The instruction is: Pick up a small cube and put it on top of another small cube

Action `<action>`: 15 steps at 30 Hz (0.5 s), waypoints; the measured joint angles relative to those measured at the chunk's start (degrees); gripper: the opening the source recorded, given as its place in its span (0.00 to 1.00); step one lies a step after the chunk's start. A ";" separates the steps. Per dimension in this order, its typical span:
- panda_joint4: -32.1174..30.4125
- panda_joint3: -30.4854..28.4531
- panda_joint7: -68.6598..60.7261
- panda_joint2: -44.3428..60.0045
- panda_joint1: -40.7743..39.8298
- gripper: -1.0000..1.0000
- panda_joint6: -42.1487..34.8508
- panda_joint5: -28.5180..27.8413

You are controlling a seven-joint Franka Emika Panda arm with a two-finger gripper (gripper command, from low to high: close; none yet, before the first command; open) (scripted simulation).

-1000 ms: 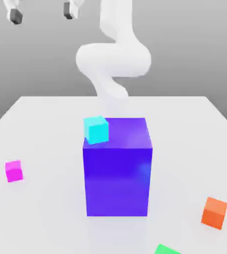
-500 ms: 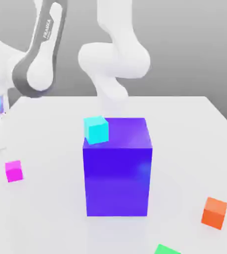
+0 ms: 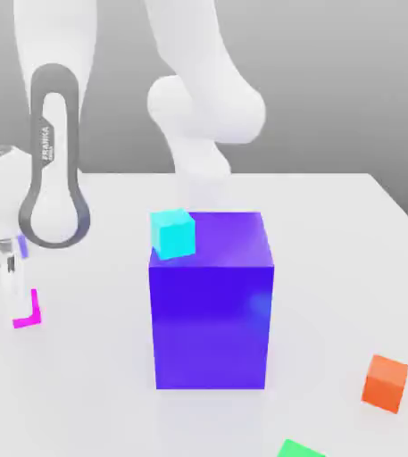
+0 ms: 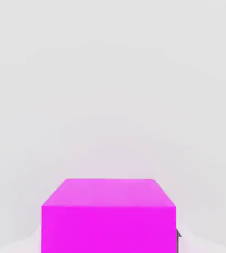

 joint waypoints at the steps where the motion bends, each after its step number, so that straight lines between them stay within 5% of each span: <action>1: -0.33 -1.29 1.25 -1.16 0.91 0.00 -0.81 -1.66; 9: -1.73 -11.97 15.03 -12.82 7.61 0.00 -9.39 -18.99; 15: 5.95 -5.30 20.85 -10.23 16.06 0.00 -14.17 -22.69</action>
